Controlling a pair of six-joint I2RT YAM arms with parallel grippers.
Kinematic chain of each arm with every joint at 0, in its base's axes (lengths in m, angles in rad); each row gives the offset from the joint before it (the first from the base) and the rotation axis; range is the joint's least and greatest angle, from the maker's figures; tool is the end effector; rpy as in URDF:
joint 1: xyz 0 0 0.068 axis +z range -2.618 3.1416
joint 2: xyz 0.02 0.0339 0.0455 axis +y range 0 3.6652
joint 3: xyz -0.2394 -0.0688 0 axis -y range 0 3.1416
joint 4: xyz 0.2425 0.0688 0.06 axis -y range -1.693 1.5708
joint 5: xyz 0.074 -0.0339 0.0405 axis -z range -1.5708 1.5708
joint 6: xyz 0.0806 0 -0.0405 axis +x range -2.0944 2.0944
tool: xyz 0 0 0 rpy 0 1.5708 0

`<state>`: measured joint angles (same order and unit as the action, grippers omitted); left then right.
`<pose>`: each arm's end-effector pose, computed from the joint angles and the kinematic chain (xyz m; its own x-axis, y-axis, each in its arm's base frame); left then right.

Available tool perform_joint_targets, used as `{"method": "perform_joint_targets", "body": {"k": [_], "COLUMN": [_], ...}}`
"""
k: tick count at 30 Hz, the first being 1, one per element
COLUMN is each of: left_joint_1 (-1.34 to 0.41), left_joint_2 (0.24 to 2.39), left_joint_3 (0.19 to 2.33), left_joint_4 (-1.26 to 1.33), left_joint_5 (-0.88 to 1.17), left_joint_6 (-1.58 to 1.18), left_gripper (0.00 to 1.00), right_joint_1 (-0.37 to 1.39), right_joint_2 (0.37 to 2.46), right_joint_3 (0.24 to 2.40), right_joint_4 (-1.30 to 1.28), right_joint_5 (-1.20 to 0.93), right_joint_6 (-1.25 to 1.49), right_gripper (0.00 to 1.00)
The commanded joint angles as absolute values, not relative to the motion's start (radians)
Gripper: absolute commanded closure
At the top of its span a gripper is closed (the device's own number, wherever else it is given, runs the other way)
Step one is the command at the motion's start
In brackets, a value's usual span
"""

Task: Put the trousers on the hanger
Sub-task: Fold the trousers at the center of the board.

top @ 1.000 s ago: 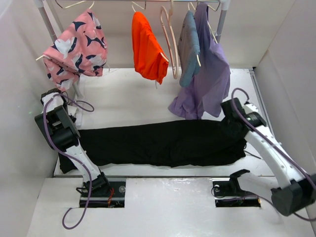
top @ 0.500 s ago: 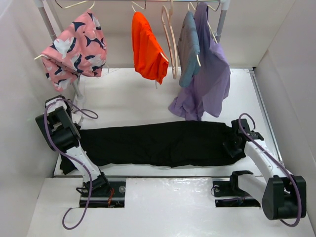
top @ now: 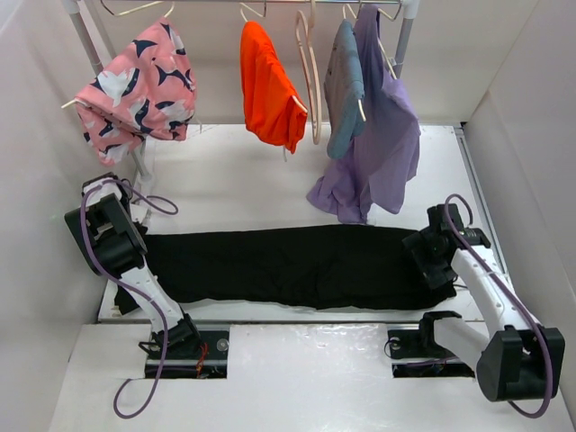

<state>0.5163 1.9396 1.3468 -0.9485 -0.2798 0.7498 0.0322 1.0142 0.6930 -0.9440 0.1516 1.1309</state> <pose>0.2894 0.1899 0.0997 -0.9643 0.2058 0.1665 0.2400 0.9450 0.2221 0.1891 -0.0061 0.1506 -0.3936 0.8822 -0.2584 0.8682 0.4491 0.2109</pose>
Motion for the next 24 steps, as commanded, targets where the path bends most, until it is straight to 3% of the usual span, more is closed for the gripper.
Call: {"method": "perform_joint_targets", "body": {"k": [1, 8, 16, 20, 21, 24], "left_joint_1": [0.502, 0.463, 0.445, 0.445, 0.445, 0.445], "left_joint_2": [1.893, 1.853, 1.842, 1.833, 1.833, 1.833], "left_joint_3": [1.385, 1.385, 1.295, 1.253, 1.238, 1.218], "left_joint_4": [-0.963, -0.973, -0.963, -0.937, -0.927, -0.927], "left_joint_5": [-0.246, -0.224, -0.198, -0.198, -0.198, -0.216], "left_joint_6": [0.749, 0.769, 0.790, 0.790, 0.790, 0.790], "left_gripper": [0.51, 0.51, 0.51, 0.51, 0.51, 0.51], "right_joint_1": [0.026, 0.133, 0.133, 0.152, 0.152, 0.176], "right_joint_2": [1.015, 1.144, 1.324, 1.324, 1.324, 1.313], "right_joint_3": [0.732, 0.641, 0.612, 0.621, 0.621, 0.621], "right_joint_4": [-1.051, -0.994, -0.881, -0.871, -0.871, -0.871], "right_joint_5": [0.115, -0.008, -0.008, 0.002, 0.002, 0.002], "right_joint_6": [1.175, 1.229, 1.255, 1.206, 1.206, 1.206], "right_gripper": [0.00, 0.00, 0.00, 0.16, 0.35, 0.59]}}
